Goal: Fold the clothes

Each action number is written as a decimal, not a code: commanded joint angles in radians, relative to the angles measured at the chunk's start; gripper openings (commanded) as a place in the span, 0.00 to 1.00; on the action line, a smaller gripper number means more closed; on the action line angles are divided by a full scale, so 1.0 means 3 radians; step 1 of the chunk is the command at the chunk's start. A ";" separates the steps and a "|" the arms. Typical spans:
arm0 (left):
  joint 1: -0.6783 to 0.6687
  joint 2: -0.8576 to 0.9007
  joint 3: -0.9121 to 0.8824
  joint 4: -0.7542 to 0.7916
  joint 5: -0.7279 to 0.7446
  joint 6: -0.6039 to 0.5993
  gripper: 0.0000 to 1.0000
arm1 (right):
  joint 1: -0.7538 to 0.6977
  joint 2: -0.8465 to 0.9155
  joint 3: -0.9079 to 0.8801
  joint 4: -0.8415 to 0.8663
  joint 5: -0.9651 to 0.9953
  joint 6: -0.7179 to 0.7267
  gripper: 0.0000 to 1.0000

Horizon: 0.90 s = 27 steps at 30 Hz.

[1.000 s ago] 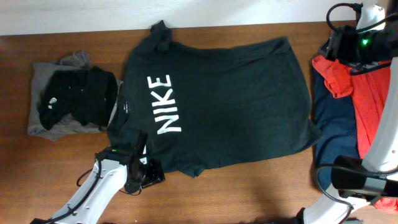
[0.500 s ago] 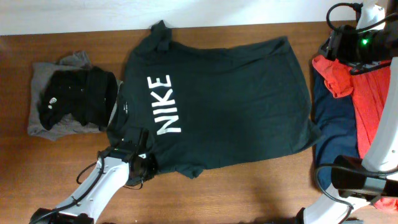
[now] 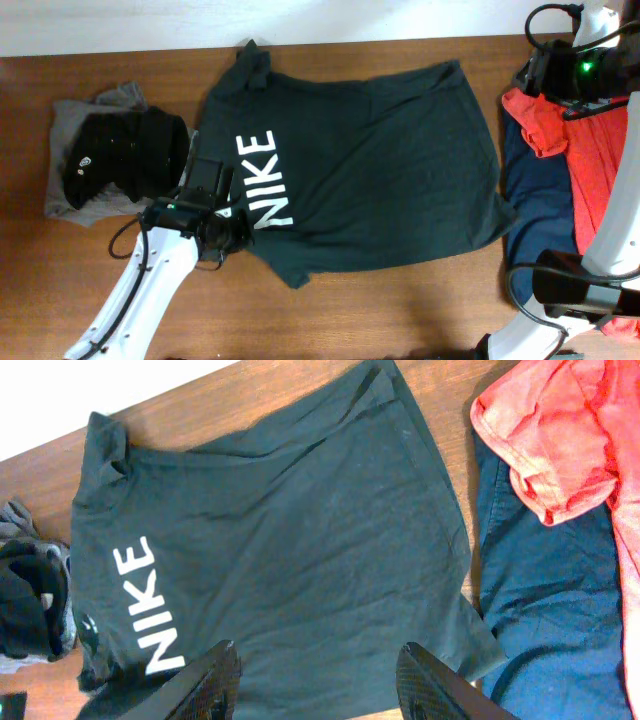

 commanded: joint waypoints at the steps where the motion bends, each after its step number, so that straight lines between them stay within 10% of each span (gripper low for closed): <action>1: 0.0000 0.0201 0.0029 0.0182 -0.0298 0.0153 0.06 | -0.0014 0.0033 0.0013 0.0009 -0.0004 0.0000 0.55; 6: 0.0000 0.0549 0.0031 0.0378 -0.0285 0.0262 0.36 | -0.0009 0.0065 -0.0005 0.0004 -0.0005 0.0000 0.55; 13: -0.0045 0.0352 0.0258 -0.0401 0.0398 0.0318 0.22 | -0.0009 0.0066 -0.0013 -0.0045 -0.0004 -0.0001 0.55; 27: -0.0881 0.0807 -0.0005 -0.0045 0.0544 0.0526 0.67 | -0.0009 0.0066 -0.0013 0.0001 -0.0004 0.0000 0.55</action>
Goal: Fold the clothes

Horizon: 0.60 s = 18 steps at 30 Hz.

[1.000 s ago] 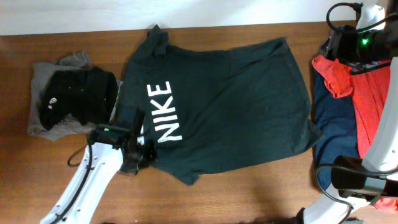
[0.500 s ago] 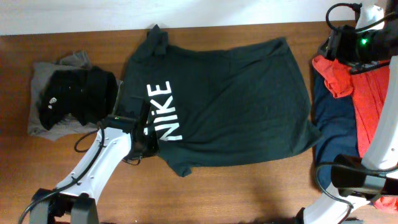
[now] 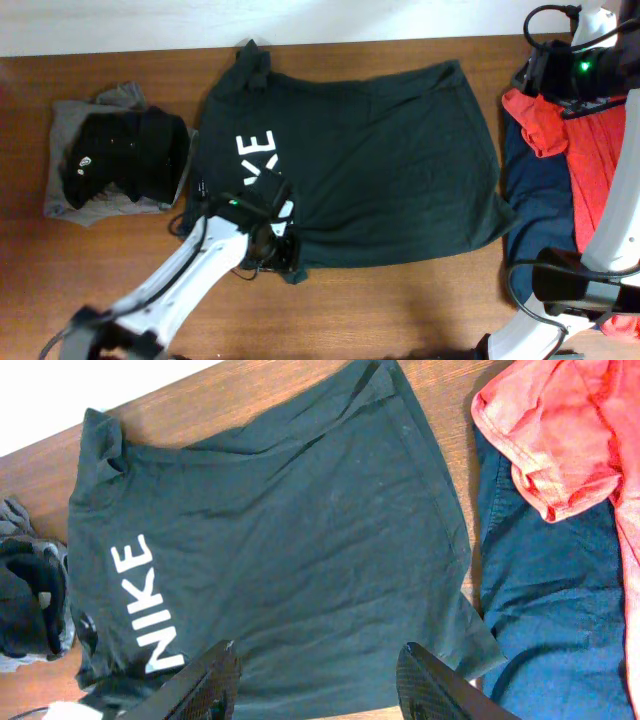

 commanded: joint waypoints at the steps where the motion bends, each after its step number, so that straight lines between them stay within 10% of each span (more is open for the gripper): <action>1: -0.0018 0.0369 -0.0067 0.0065 0.0151 0.0053 0.68 | -0.0009 0.0027 -0.0013 0.0014 -0.0005 0.0000 0.55; 6: -0.0018 0.0769 -0.0066 0.0263 0.0364 0.0146 0.62 | -0.0009 0.0027 -0.0013 0.0018 -0.0005 -0.0001 0.56; 11: -0.0018 0.0774 0.0042 0.0081 0.0465 0.0177 0.00 | -0.0009 0.0027 -0.0013 0.0020 -0.0005 -0.0001 0.55; 18: -0.0018 0.0595 0.1068 -0.1459 0.0717 0.0538 0.01 | -0.0009 0.0027 -0.0013 0.0022 -0.0005 0.0000 0.55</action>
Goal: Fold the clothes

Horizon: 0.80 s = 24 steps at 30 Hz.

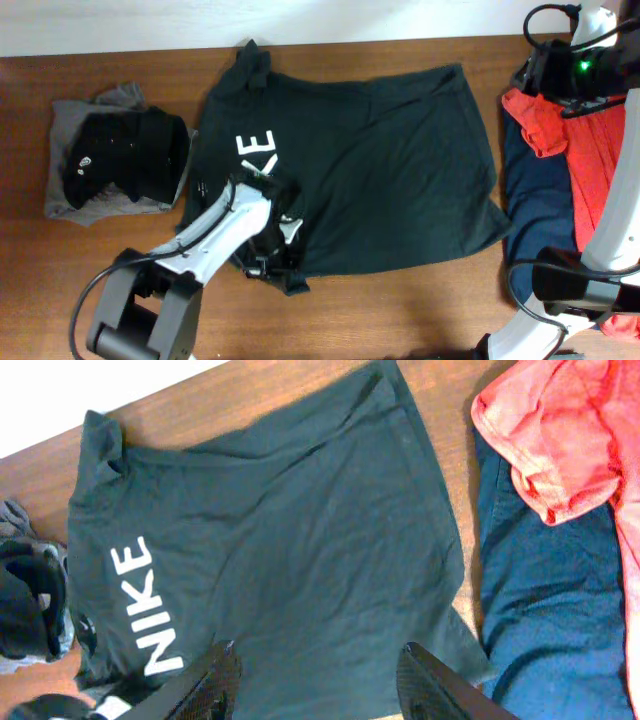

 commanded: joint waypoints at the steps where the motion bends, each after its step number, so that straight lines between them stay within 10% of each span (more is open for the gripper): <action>1: -0.0001 -0.0201 0.0615 -0.0444 0.0023 0.0374 0.00 | -0.0009 0.0022 -0.0011 0.0009 -0.0005 -0.0001 0.55; 12: 0.0010 -0.0158 0.1007 0.0179 -0.1019 0.0703 0.18 | -0.0009 0.0022 -0.0011 0.0019 -0.0005 -0.0003 0.55; 15: 0.0010 -0.0072 0.1007 0.0223 -0.1069 0.0697 0.62 | -0.0009 0.0022 -0.0011 0.0019 -0.0006 -0.0001 0.56; 16: 0.0010 -0.0060 0.1007 0.0172 -0.1024 0.0688 0.97 | -0.0009 0.0022 -0.0011 0.0018 -0.0005 -0.0001 0.55; 24: -0.0132 -0.0061 0.0944 -0.0367 -0.0546 0.0687 0.89 | -0.0009 0.0022 -0.0011 0.0013 -0.0005 -0.0001 0.55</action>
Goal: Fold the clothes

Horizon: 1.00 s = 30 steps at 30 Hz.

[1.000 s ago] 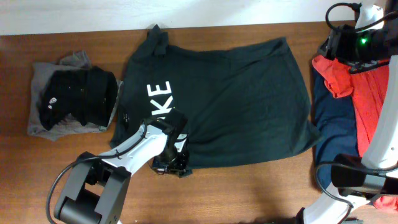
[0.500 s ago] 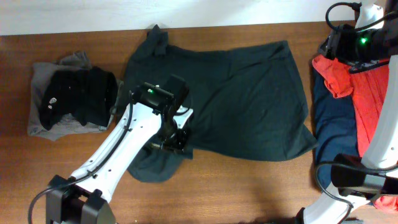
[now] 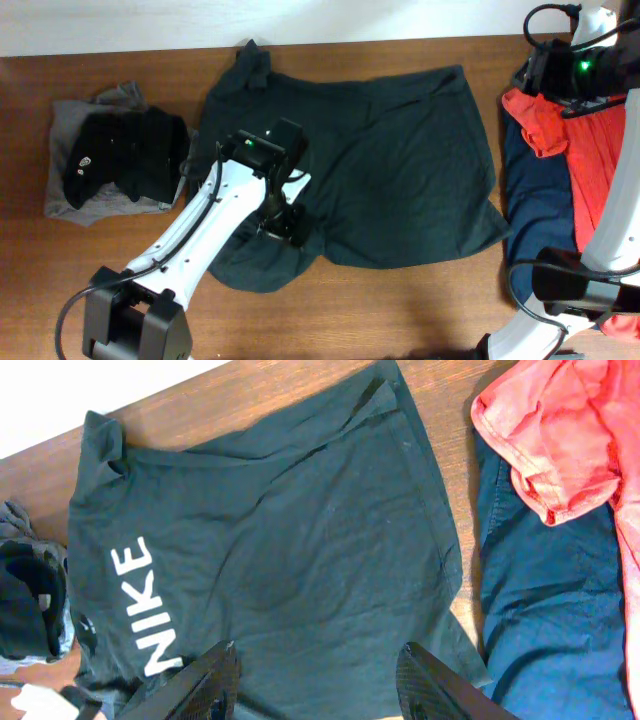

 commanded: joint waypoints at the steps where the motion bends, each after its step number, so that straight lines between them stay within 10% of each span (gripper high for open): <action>1: -0.0184 0.0011 -0.0075 -0.0053 0.0275 0.0050 0.83 | -0.0009 0.0020 -0.0011 0.0008 -0.0004 -0.0001 0.55; 6: -0.0736 0.0024 -0.0618 0.0507 -0.0341 -0.0343 0.48 | -0.0009 0.0020 -0.0011 0.0015 -0.0004 -0.0003 0.55; 17: -0.0680 0.0304 -0.1039 0.1291 -0.0722 -0.0237 0.66 | -0.0009 0.0020 -0.0011 0.0024 -0.0005 -0.0001 0.55; 27: -0.0654 0.0566 -0.0885 0.1124 -0.0496 -0.0126 0.53 | -0.0009 0.0020 -0.0011 0.0013 -0.0005 -0.0001 0.55; 30: -0.0654 0.0566 -0.0807 0.0856 -0.0495 -0.0123 0.03 | -0.0009 0.0020 -0.0011 -0.0001 -0.0005 -0.0001 0.55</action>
